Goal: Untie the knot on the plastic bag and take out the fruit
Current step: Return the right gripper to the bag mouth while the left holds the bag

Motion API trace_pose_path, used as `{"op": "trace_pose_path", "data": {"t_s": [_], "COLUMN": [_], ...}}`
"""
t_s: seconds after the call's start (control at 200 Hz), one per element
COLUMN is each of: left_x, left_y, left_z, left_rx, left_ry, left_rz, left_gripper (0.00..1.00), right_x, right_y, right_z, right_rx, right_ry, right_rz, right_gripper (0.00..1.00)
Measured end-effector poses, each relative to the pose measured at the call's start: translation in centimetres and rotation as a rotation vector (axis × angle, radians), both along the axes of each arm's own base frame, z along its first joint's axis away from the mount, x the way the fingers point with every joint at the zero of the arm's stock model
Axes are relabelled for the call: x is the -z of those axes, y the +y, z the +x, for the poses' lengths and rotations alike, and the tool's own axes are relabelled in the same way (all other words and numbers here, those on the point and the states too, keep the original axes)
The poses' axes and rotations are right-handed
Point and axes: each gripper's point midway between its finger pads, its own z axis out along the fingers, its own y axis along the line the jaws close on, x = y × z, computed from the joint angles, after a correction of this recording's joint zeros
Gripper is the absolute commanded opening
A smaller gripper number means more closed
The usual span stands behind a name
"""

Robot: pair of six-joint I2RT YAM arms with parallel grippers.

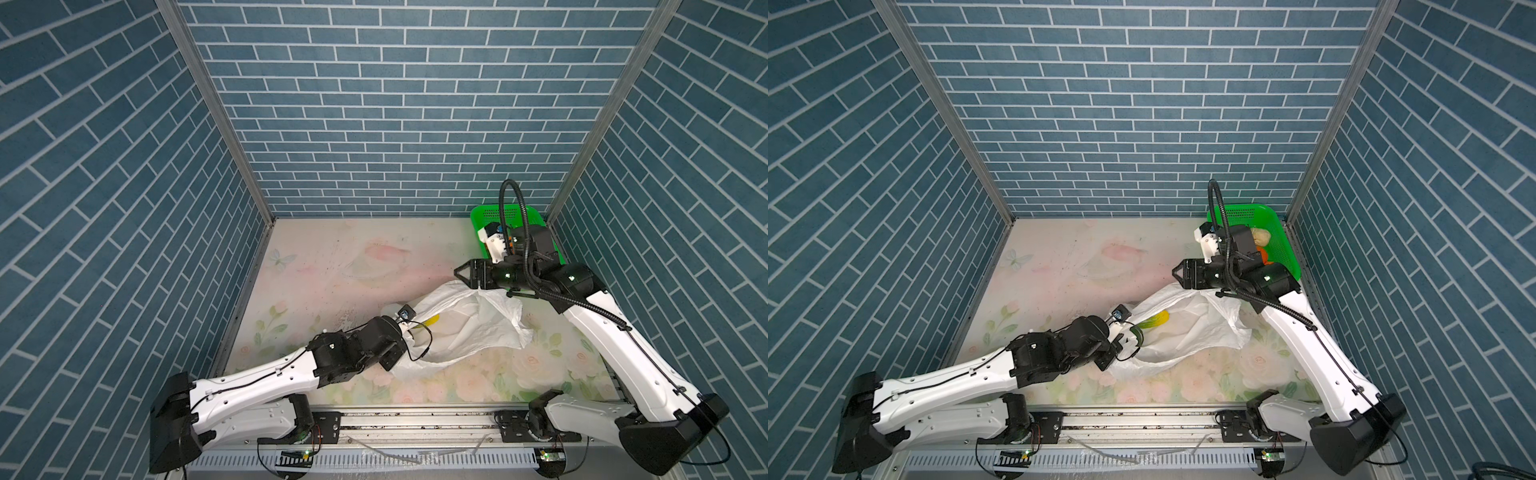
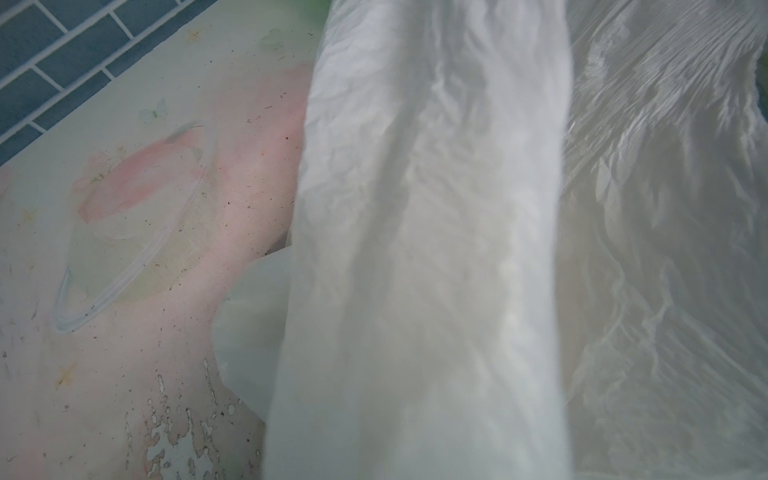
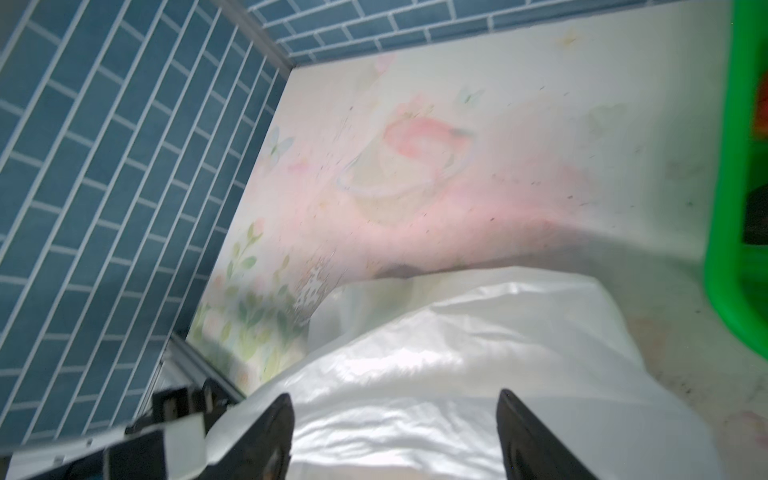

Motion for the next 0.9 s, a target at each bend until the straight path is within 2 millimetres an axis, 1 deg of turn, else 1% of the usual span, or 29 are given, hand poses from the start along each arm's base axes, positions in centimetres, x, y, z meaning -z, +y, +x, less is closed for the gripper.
{"op": "trace_pose_path", "data": {"t_s": [0.085,0.185,0.29,0.36,0.5,0.575,0.66,0.76,0.825,0.9], "left_x": [0.1,0.2,0.3,0.2,-0.4,-0.6,-0.8,-1.0,-1.2,-1.6], "left_y": [0.2,0.4,0.6,0.6,0.7,0.7,0.7,0.7,0.7,0.7], "left_z": [0.1,0.1,0.1,0.1,0.3,0.3,0.3,0.3,0.3,0.4], "left_rx": [0.003,0.001,0.001,0.000,-0.005,-0.007,-0.008,-0.013,-0.019,-0.029], "left_ry": [-0.001,0.000,0.002,-0.001,-0.010,-0.012,-0.014,-0.014,-0.015,-0.016], "left_rz": [0.011,0.023,0.034,0.032,0.017,0.011,0.005,-0.004,-0.017,-0.038], "left_gripper": [0.00,0.00,0.00,0.00,0.00,0.00,0.00,0.00,0.00,0.00], "right_x": [0.6,2.1,4.2,5.6,8.6,10.4,12.6,15.4,16.6,17.7], "right_y": [1.6,3.1,3.9,4.3,4.6,4.6,4.2,3.1,2.5,2.4], "right_z": [-2.6,-5.4,-7.5,-8.5,-10.2,-10.8,-11.1,-11.3,-11.3,-11.8], "right_rx": [-0.078,-0.157,-0.205,-0.223,-0.253,-0.256,-0.244,-0.220,-0.202,-0.203], "right_ry": [0.003,0.028,0.051,0.057,0.027,0.003,-0.016,-0.025,-0.029,-0.036], "right_rz": [-0.012,-0.036,-0.078,-0.109,-0.184,-0.229,-0.281,-0.352,-0.389,-0.412], "right_gripper": [0.76,0.76,0.76,0.75,0.74,0.73,0.73,0.72,0.71,0.71]}}
